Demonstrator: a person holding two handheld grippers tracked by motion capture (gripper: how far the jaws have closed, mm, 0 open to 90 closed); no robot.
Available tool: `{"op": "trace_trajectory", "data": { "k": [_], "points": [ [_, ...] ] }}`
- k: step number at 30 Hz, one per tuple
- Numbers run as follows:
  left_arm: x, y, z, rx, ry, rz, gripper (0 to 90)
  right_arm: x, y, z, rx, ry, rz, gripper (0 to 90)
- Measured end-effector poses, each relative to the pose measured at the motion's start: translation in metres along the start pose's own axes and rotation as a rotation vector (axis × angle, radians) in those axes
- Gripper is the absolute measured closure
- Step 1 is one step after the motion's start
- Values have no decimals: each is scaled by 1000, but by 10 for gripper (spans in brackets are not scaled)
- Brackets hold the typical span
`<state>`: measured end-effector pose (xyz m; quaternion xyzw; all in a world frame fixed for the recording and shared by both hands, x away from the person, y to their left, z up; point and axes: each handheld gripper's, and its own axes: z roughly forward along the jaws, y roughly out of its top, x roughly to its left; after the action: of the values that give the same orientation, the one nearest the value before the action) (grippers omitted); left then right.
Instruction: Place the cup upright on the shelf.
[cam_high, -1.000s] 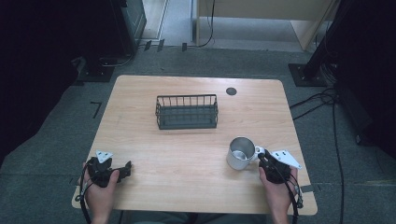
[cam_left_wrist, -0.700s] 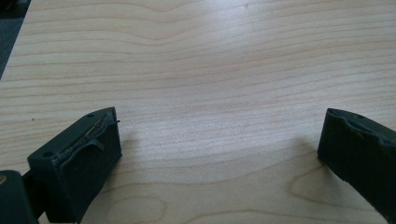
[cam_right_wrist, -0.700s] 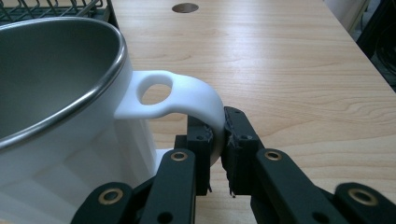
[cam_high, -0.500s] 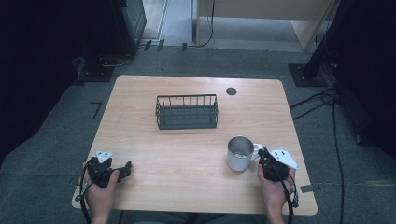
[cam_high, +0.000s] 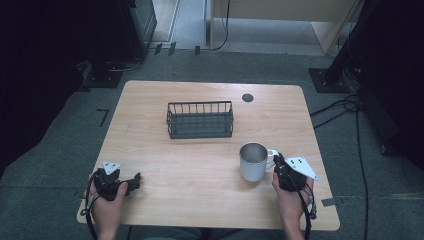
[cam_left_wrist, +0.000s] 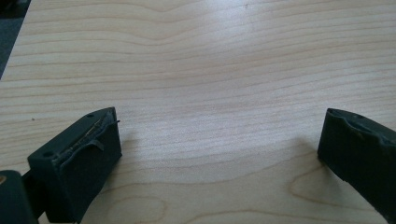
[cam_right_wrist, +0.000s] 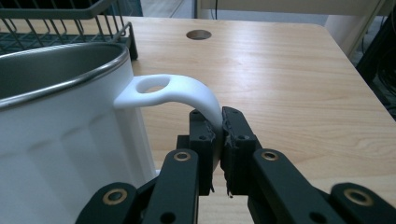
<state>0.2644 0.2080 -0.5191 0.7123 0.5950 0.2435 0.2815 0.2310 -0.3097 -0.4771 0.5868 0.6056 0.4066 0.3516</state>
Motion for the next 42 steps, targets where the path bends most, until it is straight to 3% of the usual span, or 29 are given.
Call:
{"op": "trace_trajectory", "data": {
  "k": [42],
  "points": [
    [0,0,0,1,-5,3,0,71,103,41,-102,113,-49,844]
  ]
}}
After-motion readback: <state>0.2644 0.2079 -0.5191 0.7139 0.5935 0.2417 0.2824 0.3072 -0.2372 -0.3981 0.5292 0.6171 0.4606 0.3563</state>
